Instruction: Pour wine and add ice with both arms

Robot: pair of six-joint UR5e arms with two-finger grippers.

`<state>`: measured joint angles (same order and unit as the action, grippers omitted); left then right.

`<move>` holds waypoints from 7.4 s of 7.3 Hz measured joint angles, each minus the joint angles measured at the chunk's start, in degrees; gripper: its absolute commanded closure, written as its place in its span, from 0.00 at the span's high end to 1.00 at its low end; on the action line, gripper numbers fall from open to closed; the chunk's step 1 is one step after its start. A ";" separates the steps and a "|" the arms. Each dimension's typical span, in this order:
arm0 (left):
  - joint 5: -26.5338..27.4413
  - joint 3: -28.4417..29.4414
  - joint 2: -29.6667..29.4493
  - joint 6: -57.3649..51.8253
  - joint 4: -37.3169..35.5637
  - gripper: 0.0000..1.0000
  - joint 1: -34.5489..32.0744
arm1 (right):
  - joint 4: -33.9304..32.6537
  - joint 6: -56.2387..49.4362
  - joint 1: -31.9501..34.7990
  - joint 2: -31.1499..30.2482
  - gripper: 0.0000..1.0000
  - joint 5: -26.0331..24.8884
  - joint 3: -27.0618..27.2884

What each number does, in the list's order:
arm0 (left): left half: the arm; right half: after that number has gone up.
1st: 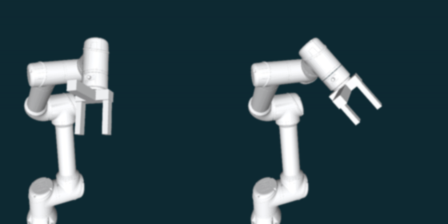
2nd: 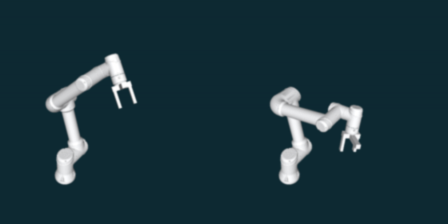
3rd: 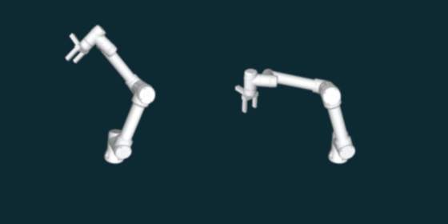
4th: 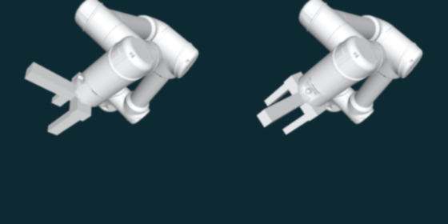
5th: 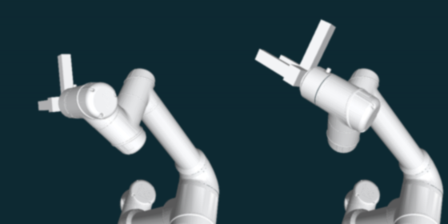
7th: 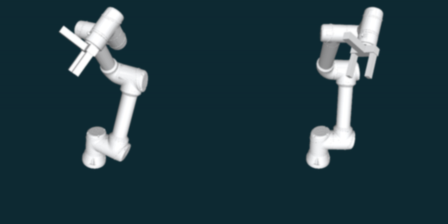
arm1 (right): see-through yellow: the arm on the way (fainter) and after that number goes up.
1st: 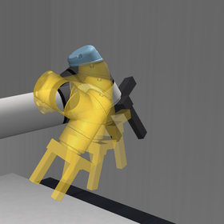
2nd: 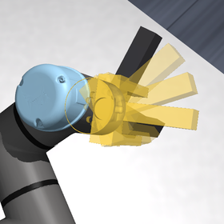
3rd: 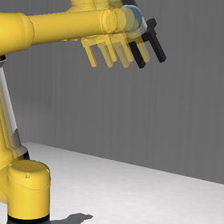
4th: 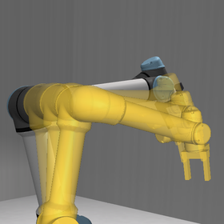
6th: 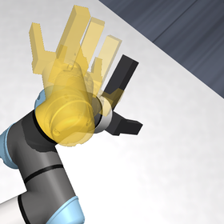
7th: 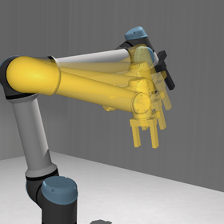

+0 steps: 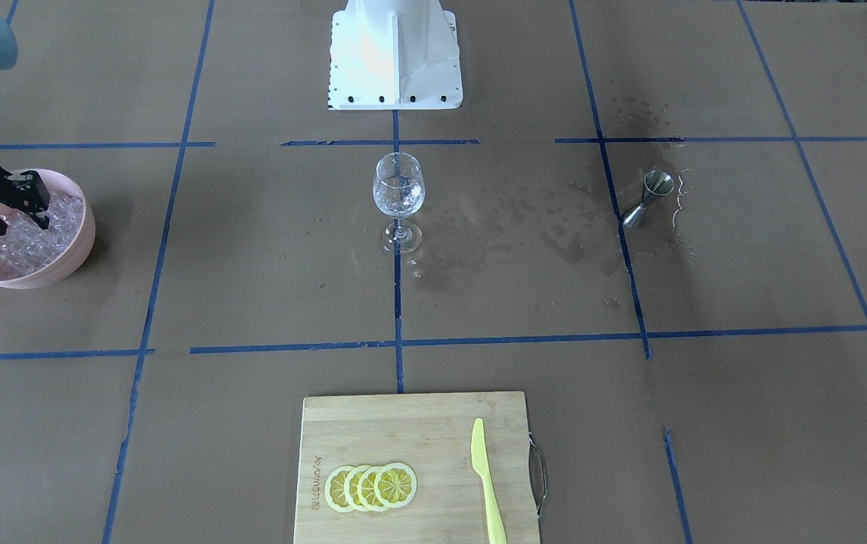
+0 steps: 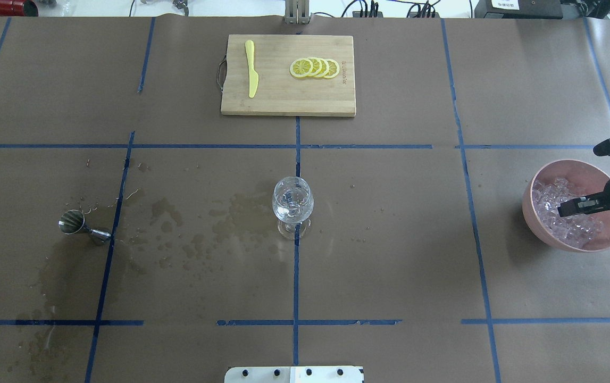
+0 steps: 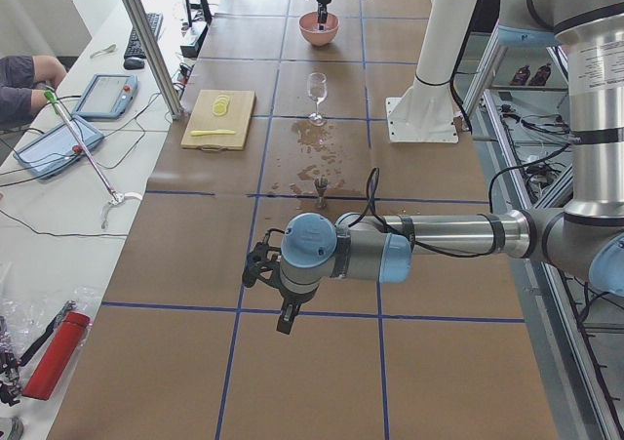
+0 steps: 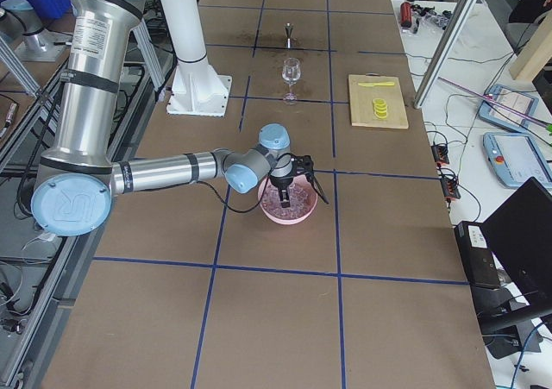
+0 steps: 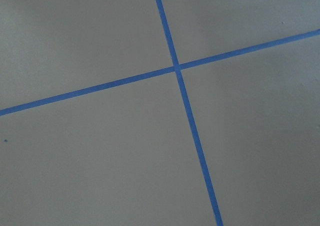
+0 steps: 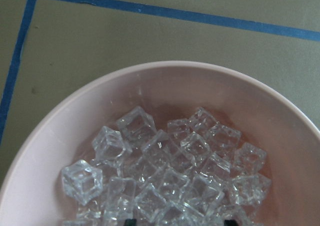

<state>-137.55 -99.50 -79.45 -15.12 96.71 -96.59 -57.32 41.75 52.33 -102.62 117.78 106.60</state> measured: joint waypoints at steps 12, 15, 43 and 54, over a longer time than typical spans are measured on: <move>-0.02 -0.08 0.09 0.00 -0.03 1.00 0.00 | -0.42 -0.58 0.35 -0.42 0.00 0.03 2.66; -0.01 -0.03 0.09 0.00 -0.03 1.00 0.00 | -2.54 -0.60 1.63 1.10 0.00 0.55 9.11; 0.00 -0.47 -0.59 -0.09 0.12 1.00 0.00 | -57.54 24.67 -19.04 59.91 1.00 -14.66 6.15; -0.53 -0.93 1.71 0.72 -7.26 1.00 -0.01 | -44.01 -52.15 31.52 20.84 1.00 8.51 -12.53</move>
<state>-138.08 -100.43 -77.75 -14.39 89.45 -96.61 -101.33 -10.40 83.85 -81.78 126.29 94.07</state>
